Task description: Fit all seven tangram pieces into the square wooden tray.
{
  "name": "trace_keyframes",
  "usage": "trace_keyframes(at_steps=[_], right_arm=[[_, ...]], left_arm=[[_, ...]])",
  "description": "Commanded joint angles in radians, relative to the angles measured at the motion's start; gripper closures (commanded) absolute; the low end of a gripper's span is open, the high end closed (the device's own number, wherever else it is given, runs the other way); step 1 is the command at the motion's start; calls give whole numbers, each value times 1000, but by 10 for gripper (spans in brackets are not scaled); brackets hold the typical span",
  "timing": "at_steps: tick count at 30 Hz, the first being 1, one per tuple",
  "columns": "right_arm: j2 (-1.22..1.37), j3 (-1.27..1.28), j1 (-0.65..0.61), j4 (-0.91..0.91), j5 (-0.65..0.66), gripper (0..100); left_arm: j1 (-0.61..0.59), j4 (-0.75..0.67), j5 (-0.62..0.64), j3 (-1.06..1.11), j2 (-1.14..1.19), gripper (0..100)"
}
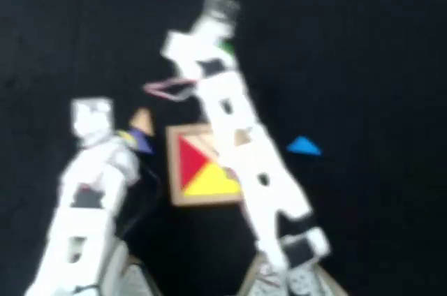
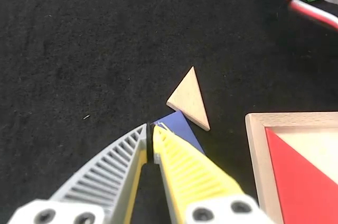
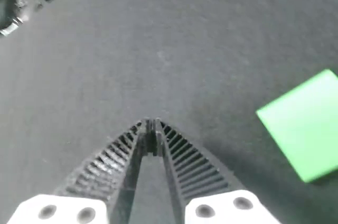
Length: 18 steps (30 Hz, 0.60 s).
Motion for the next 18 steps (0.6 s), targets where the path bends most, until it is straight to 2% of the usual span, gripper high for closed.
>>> trace_keyframes(at_steps=[1, 10, 18], right_arm=[[-16, -13, 18, 49, 3, 988], [-27, -24, 58, 316, 14, 988], [-64, -24, 192, 557, 21, 988]], left_arm=[[5, -14, -11, -4, -6, 970], [7, 6, -11, -7, -6, 970], [7, 6, -11, -7, -6, 970]])
